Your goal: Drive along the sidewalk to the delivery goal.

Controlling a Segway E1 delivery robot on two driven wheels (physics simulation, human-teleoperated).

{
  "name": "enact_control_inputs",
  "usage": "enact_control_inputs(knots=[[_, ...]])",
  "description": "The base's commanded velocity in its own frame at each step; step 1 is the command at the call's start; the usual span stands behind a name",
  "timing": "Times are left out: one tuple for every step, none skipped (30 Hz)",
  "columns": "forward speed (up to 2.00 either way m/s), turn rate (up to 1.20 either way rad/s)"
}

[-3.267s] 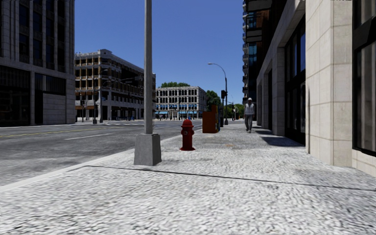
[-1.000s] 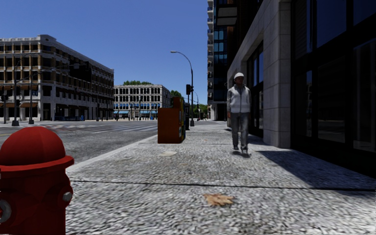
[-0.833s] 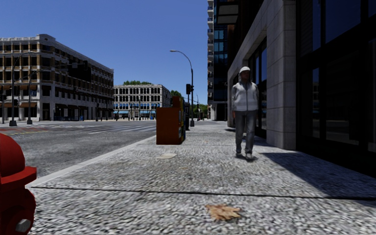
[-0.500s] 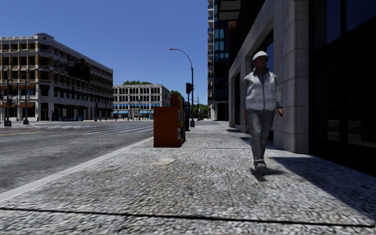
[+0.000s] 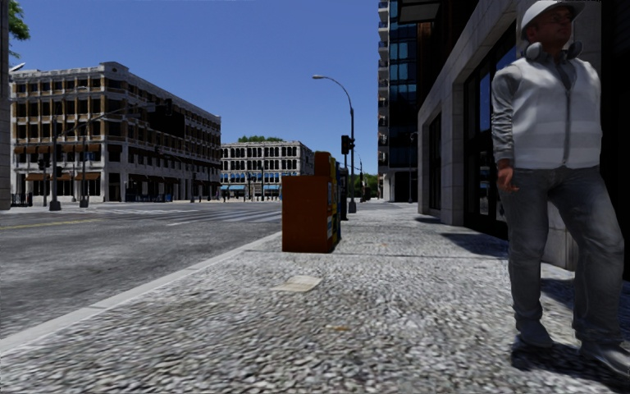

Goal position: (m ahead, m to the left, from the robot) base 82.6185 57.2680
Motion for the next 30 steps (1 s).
enact_control_inputs(knots=[[0.85, 0.0], [0.85, 0.0], [0.85, 0.0], [0.85, 0.0], [0.85, 0.0], [0.85, 0.0], [0.85, 0.0], [0.85, 0.0], [0.85, 0.0], [0.85, 0.0], [0.86, 0.0], [0.86, 0.0], [0.86, 0.0], [0.88, 0.0], [0.9, 0.0], [0.9, 0.0], [0.92, 0.0], [0.95, 0.0], [0.95, 0.0], [0.95, 0.0], [0.95, 0.0], [0.95, 0.0], [0.95, 0.0], [0.95, -0.19], [0.95, -0.45], [0.95, -0.45], [0.95, -0.55], [0.95, -0.57], [0.95, -0.57], [0.95, -0.57]])
